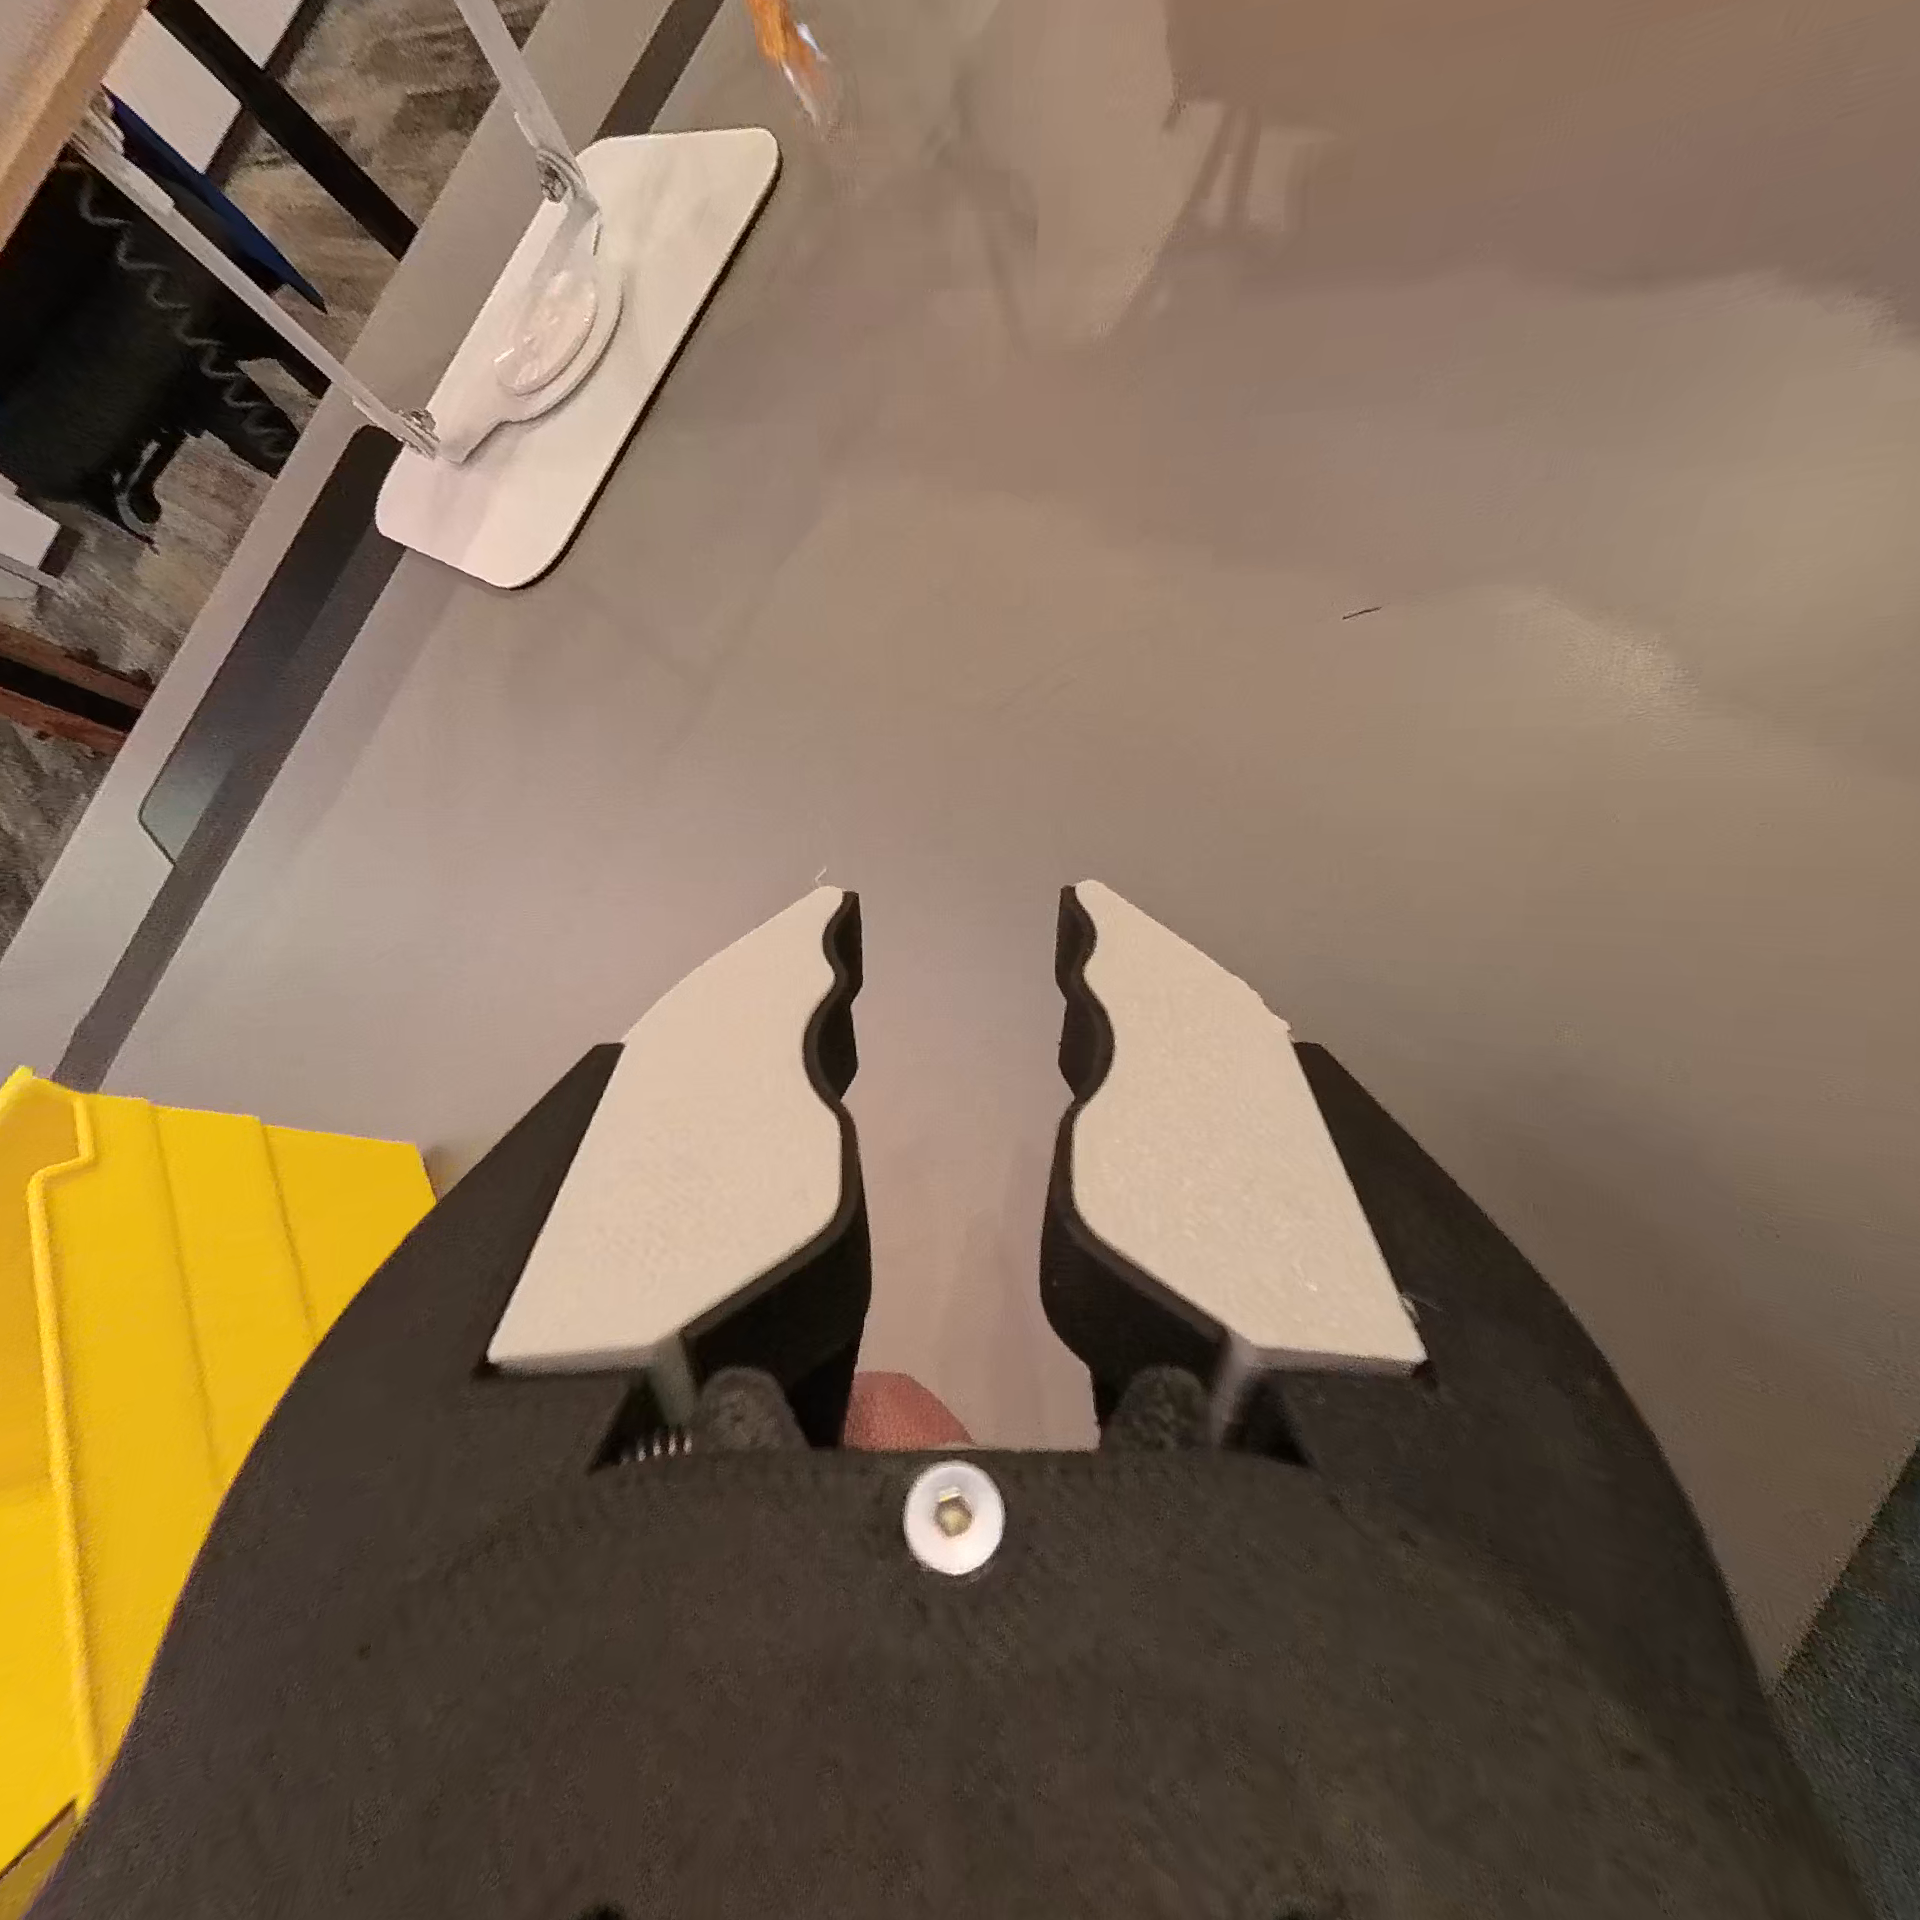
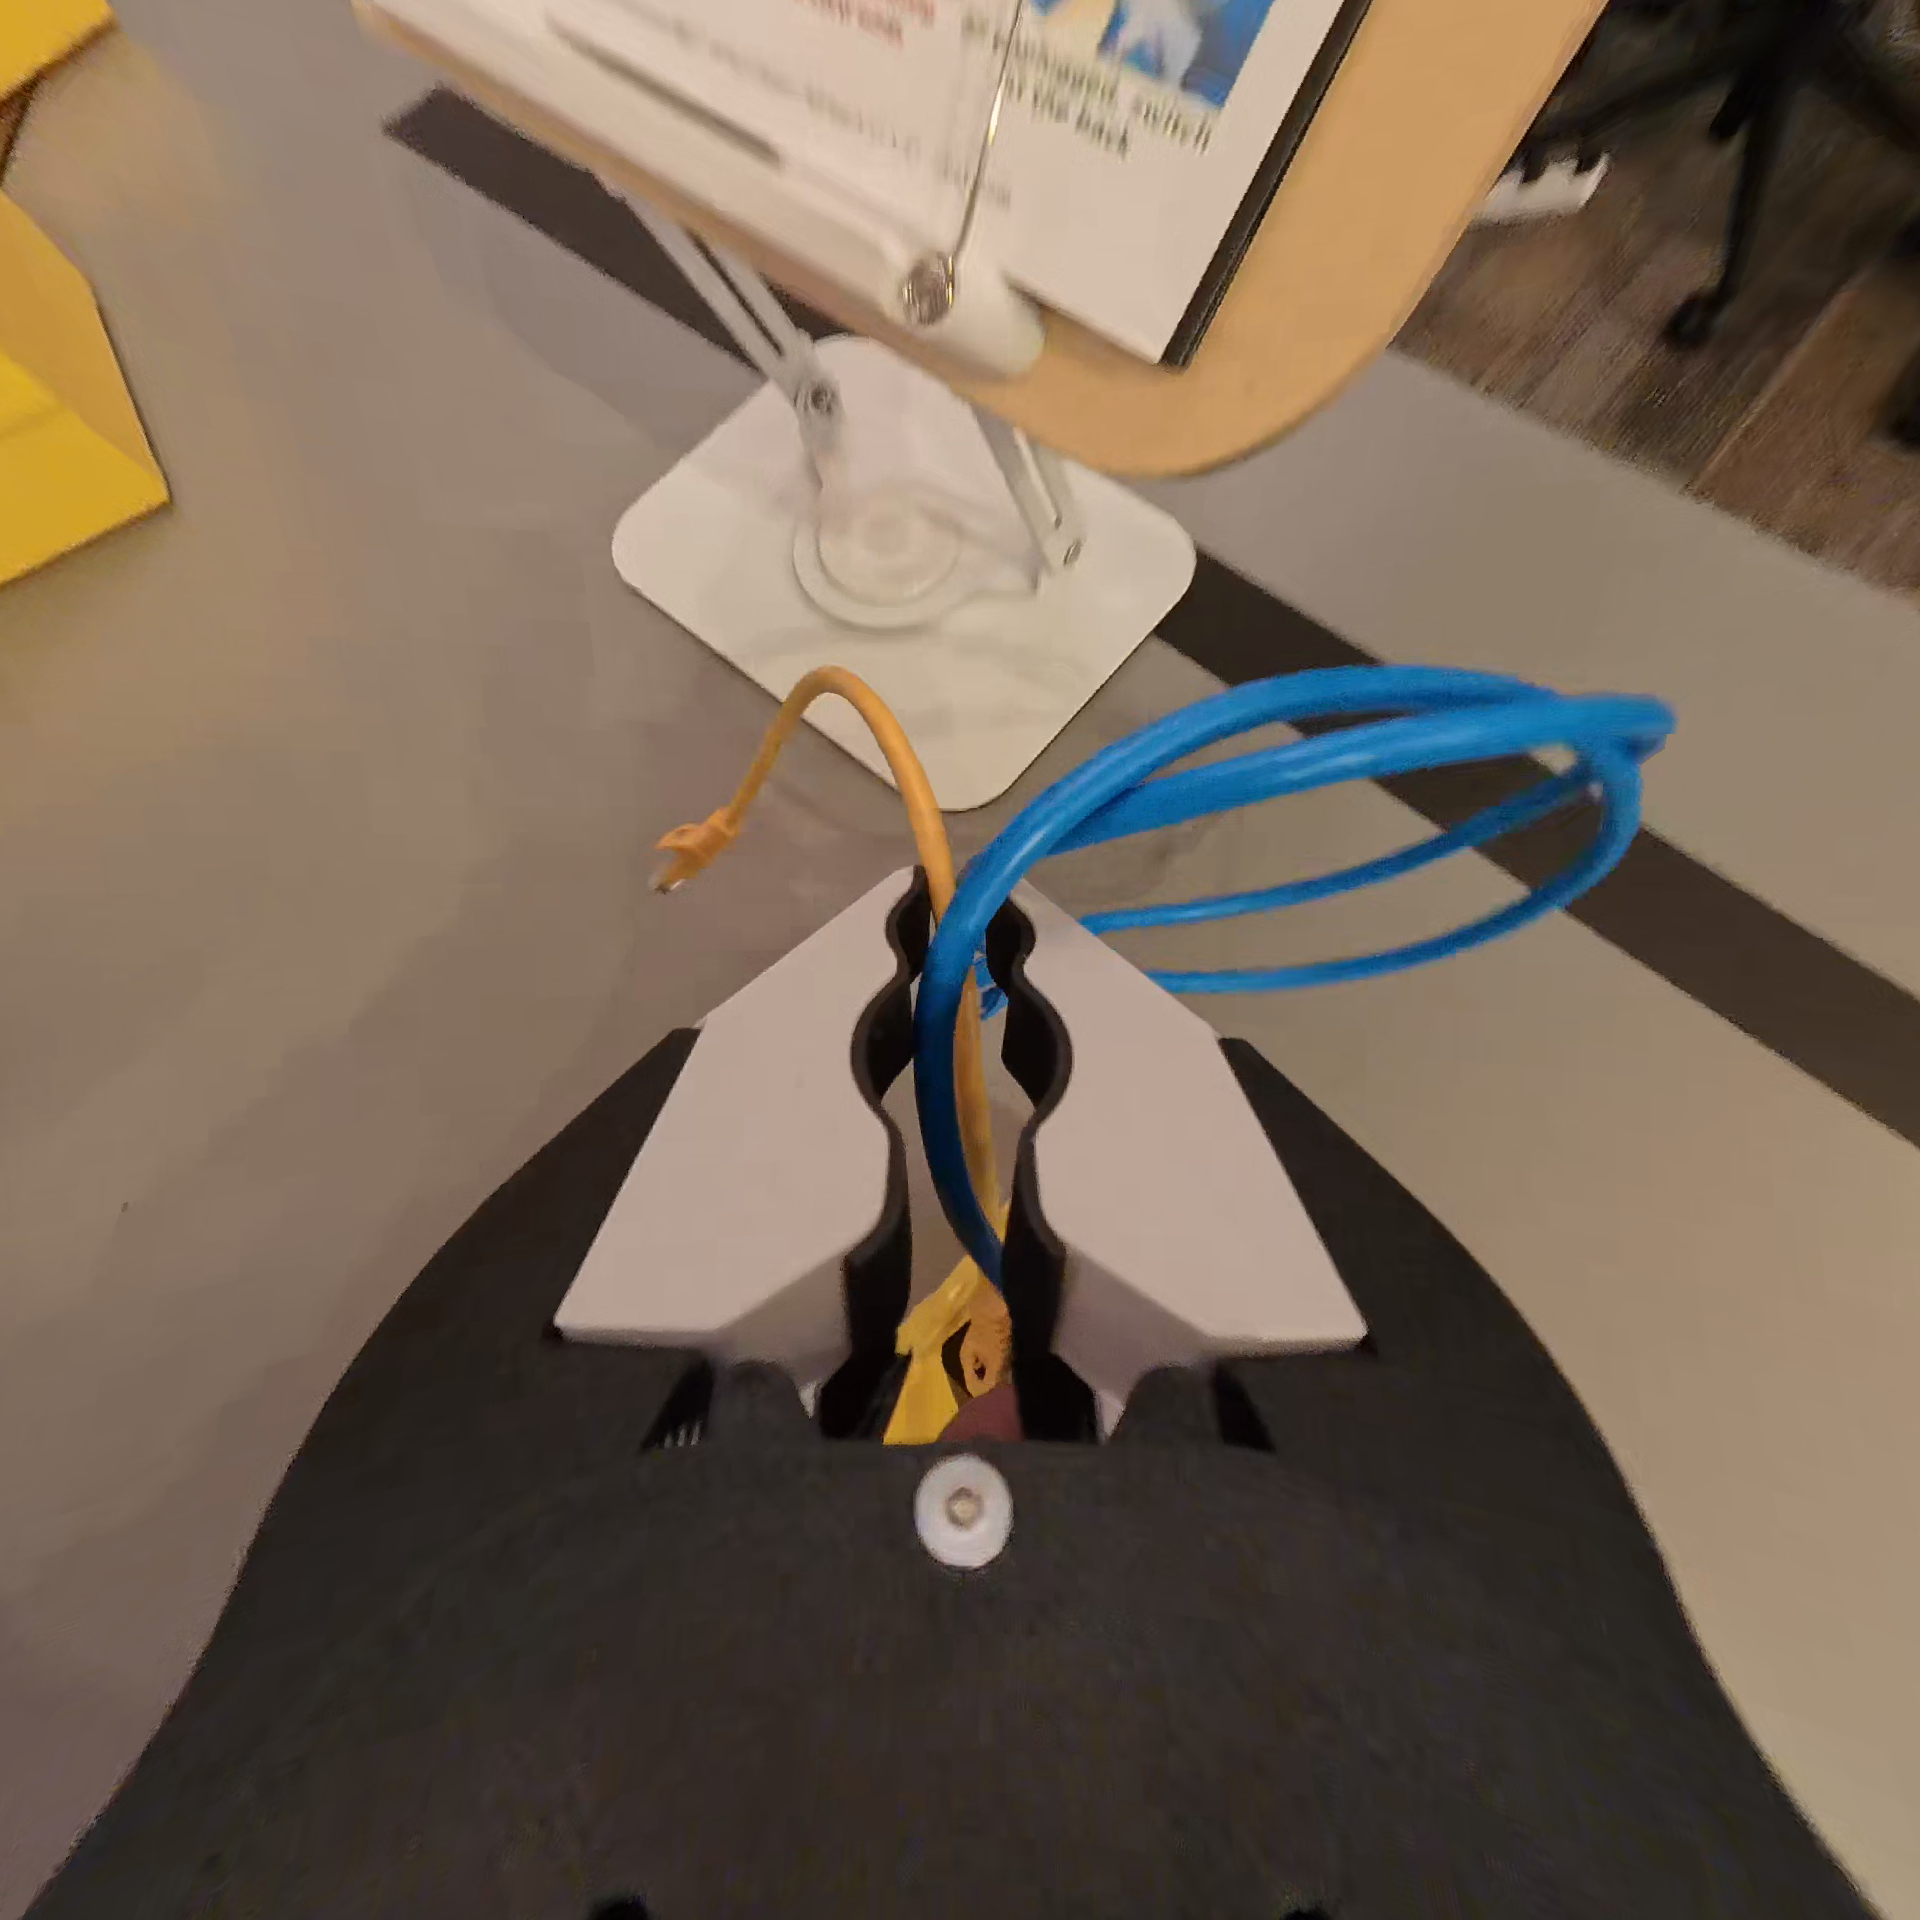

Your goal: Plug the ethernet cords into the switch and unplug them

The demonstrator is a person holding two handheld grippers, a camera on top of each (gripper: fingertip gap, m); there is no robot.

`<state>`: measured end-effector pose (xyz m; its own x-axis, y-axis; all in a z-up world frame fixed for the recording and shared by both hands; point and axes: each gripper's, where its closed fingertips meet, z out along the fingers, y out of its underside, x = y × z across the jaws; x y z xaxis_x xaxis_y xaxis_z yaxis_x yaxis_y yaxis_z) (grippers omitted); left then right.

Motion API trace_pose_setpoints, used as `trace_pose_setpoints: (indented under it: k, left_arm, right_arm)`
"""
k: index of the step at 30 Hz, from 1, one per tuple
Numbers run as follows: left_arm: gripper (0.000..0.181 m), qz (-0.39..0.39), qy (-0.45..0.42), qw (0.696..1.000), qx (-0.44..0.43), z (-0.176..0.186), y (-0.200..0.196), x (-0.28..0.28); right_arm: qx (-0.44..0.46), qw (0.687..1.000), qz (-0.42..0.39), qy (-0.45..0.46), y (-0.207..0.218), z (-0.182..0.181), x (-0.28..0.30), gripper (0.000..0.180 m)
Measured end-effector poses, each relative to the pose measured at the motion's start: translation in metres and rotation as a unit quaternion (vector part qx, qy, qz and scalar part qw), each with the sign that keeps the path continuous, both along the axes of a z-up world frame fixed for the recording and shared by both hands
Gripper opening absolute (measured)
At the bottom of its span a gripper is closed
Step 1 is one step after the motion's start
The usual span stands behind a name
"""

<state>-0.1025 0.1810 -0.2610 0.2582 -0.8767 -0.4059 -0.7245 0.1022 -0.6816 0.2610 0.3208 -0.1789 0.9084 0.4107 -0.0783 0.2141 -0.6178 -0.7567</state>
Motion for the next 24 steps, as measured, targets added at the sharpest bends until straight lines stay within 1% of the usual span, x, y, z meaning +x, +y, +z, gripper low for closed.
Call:
trace_pose_setpoints:
  k: [5, 9, 11, 14, 20, 24]
  left_arm:
    - [0.036, -0.004, 0.006, 1.000, 0.004, -0.001, -0.002, 0.002]
    - [0.036, -0.007, 0.015, 1.000, 0.014, -0.002, -0.004, 0.004]
    - [0.036, -0.010, 0.024, 0.999, 0.024, -0.003, -0.004, 0.005]
    - [0.036, -0.015, 0.030, 0.999, 0.029, -0.005, -0.007, 0.008]
    - [0.036, -0.011, 0.034, 0.999, 0.035, -0.005, -0.006, 0.009]
    - [0.036, -0.010, 0.036, 0.999, 0.035, -0.007, -0.006, 0.008]
  right_arm:
    - [0.122, 0.992, -0.034, 0.002, -0.019, 0.043, 0.016, 0.008]
    - [0.206, 0.973, -0.095, 0.045, -0.045, 0.067, 0.038, 0.009]
    - [0.232, 0.964, -0.116, 0.064, -0.058, 0.069, 0.048, 0.008]
    - [0.273, 0.952, -0.126, 0.054, -0.076, 0.070, 0.055, 0.008]
    - [0.289, 0.945, -0.127, 0.084, -0.092, 0.055, 0.054, 0.007]
    - [0.286, 0.948, -0.124, 0.068, -0.095, 0.045, 0.055, 0.007]
